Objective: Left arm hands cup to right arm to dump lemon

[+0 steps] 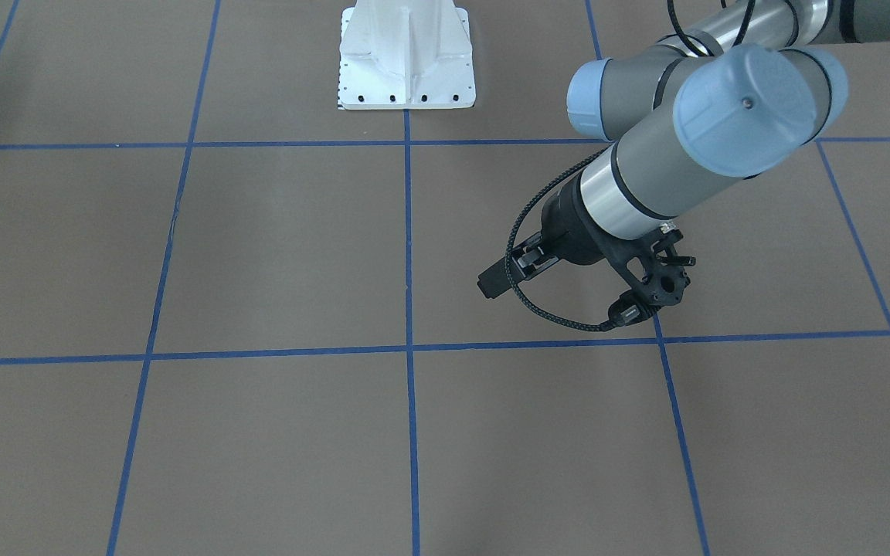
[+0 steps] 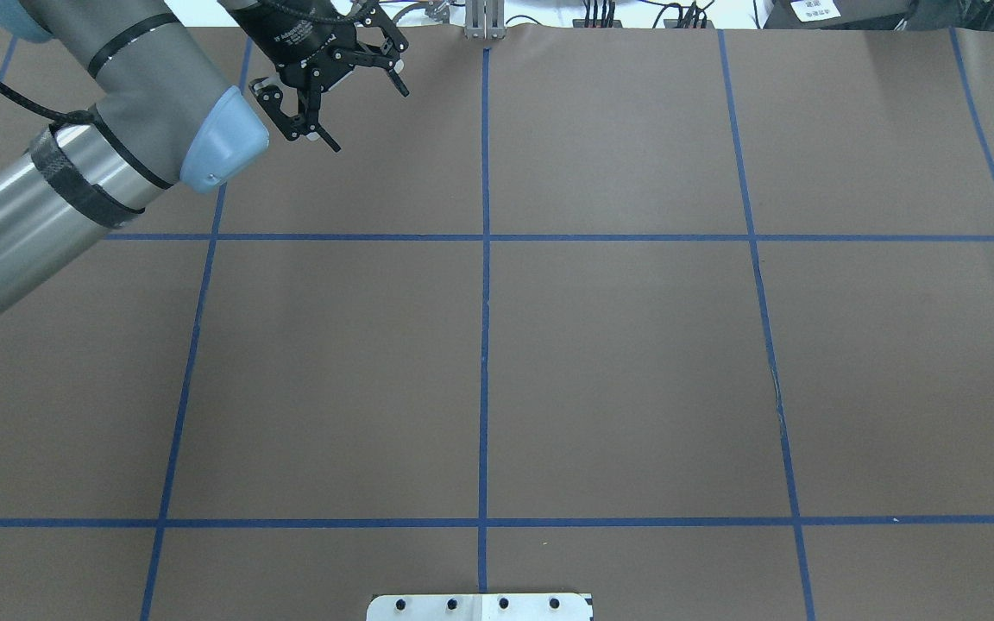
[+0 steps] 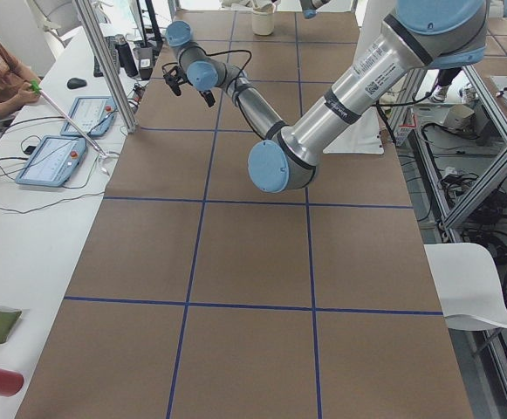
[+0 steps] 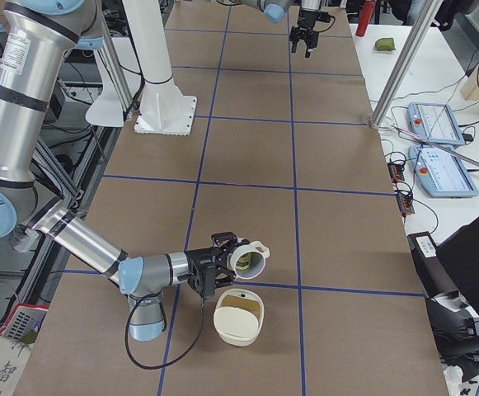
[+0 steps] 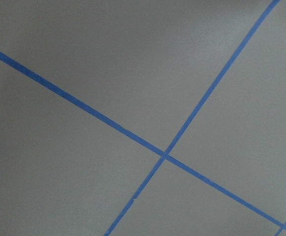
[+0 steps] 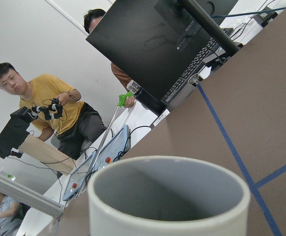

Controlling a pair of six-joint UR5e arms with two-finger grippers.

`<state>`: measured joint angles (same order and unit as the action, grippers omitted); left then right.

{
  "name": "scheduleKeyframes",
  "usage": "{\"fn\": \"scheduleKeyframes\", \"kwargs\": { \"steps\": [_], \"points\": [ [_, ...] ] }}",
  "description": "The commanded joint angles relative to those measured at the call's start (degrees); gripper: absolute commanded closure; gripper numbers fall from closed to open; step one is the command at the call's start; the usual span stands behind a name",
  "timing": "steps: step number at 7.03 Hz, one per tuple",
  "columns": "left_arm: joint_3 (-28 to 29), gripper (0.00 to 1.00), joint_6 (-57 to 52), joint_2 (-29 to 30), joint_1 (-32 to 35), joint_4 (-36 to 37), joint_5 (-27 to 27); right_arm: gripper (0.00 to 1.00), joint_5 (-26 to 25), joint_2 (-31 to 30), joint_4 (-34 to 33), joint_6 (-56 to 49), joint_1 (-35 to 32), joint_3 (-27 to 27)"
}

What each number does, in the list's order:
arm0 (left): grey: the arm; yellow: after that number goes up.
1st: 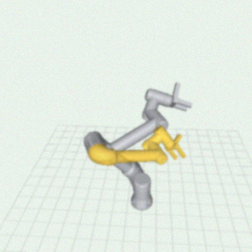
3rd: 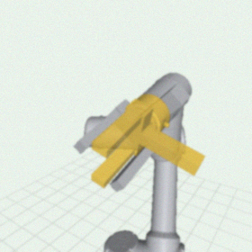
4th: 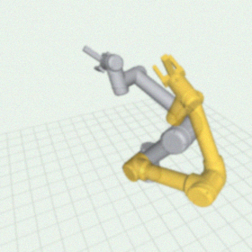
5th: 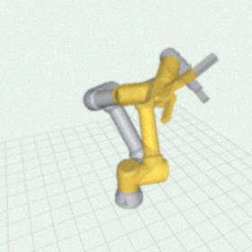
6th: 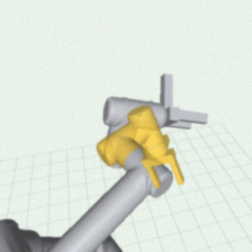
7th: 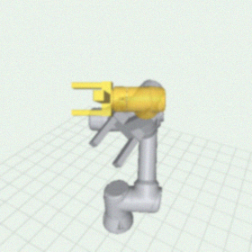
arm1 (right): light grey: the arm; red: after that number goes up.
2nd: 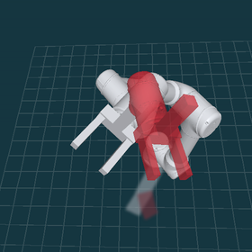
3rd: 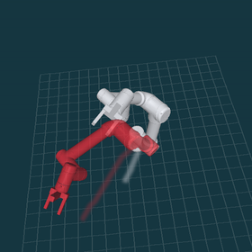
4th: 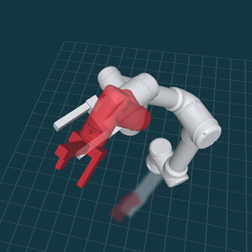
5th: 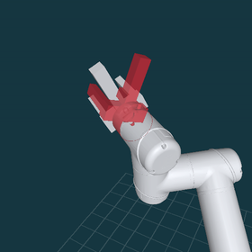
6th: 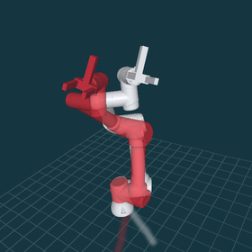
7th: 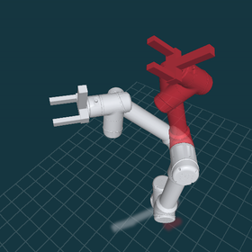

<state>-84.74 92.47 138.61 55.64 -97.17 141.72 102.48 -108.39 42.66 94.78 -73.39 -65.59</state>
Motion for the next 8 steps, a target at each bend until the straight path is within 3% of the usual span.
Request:
{"fn": "scheduleKeyframes", "kwargs": {
  "steps": [1,5,8],
  "points": [
    [-0.86,0.0,-0.01,-0.01,0.78,0.14,0.05,0.99,-0.09,1.34,0.14,12.21,-1.31,0.99],
    [-1.65,0.0,-0.1,-0.01,1.75,0.14,-0.04,0.99,0.0,2.84,0.32,33.23,-4.65,1.61],
    [-1.66,0.0,-3.18,-0.01,1.76,0.14,-0.74,0.98,-0.18,3.01,1.55,42.05,-5.01,3.0]
  ]
}}
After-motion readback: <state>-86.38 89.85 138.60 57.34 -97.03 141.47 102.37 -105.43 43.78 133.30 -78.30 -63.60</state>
